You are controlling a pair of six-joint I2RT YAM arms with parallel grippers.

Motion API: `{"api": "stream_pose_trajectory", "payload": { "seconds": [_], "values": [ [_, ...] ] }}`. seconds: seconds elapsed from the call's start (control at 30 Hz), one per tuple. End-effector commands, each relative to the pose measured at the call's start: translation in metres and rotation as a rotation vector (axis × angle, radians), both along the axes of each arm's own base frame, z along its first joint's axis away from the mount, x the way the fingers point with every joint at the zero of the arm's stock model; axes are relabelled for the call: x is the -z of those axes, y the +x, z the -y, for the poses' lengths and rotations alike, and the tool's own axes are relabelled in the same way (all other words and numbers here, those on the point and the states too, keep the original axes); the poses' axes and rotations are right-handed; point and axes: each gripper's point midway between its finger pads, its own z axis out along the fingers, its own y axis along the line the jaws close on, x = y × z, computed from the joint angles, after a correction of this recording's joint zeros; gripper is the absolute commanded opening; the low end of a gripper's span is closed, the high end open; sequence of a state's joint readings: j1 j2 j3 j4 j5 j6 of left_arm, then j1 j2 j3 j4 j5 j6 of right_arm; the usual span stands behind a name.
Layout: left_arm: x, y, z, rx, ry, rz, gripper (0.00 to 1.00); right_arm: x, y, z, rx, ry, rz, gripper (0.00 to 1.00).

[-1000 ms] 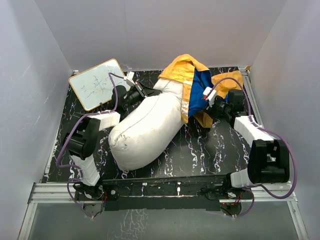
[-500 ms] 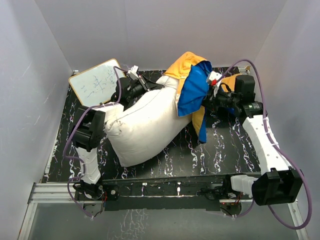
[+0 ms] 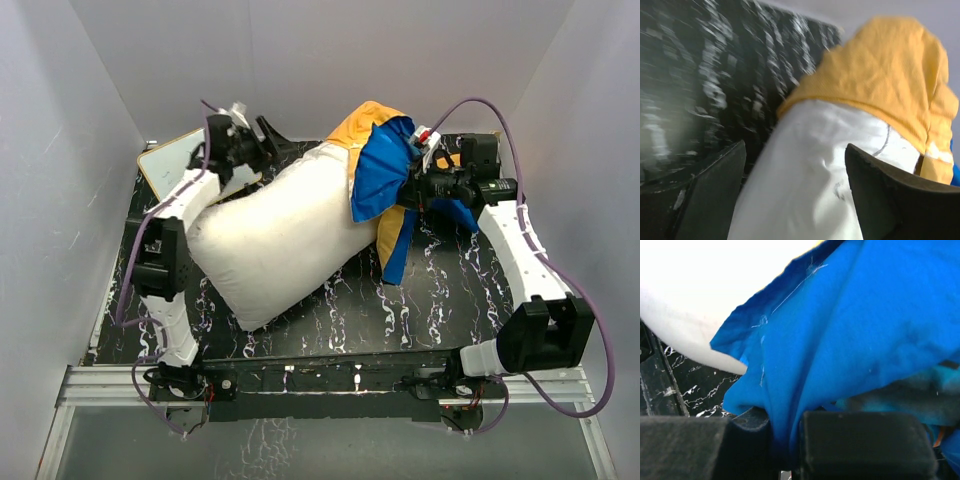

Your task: Put the pillow into the pillowcase

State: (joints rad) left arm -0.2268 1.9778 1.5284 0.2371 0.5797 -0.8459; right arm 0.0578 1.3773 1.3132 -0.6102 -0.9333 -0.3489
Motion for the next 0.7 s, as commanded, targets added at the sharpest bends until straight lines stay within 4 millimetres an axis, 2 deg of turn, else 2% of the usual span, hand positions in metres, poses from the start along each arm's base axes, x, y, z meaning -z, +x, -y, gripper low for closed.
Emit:
{"api": "stream_pose_trajectory", "payload": {
  "seconds": [0.0, 0.07, 0.13, 0.2, 0.33, 0.47, 0.53, 0.67],
  "values": [
    [-0.074, -0.011, -0.1, -0.168, 0.375, 0.155, 0.83, -0.019, 0.006, -0.007, -0.011, 0.057, -0.002, 0.08],
    [-0.089, -0.022, -0.126, -0.211, 0.466, 0.19, 0.92, -0.016, 0.008, -0.008, -0.014, 0.067, -0.02, 0.08],
    [-0.101, -0.037, -0.148, -0.246, 0.508, 0.21, 0.95, -0.012, 0.011, -0.009, -0.017, 0.07, -0.035, 0.08],
    [-0.102, -0.058, -0.168, -0.275, 0.514, 0.203, 0.95, -0.01, 0.014, -0.009, -0.012, 0.068, -0.044, 0.08],
    [-0.103, -0.119, -0.187, -0.322, 0.531, 0.196, 0.95, -0.007, 0.02, -0.009, 0.002, 0.067, -0.051, 0.08],
    [-0.096, -0.182, -0.22, -0.509, 0.569, 0.109, 0.97, -0.009, 0.025, -0.012, 0.0, 0.084, -0.07, 0.08],
    [-0.102, -0.208, -0.223, -0.57, 0.521, 0.09, 0.97, -0.009, 0.027, -0.015, -0.008, 0.088, -0.077, 0.08],
    [-0.09, -0.237, -0.207, -0.548, 0.404, -0.074, 0.97, -0.009, 0.028, -0.022, -0.027, 0.084, -0.082, 0.08]
  ]
}}
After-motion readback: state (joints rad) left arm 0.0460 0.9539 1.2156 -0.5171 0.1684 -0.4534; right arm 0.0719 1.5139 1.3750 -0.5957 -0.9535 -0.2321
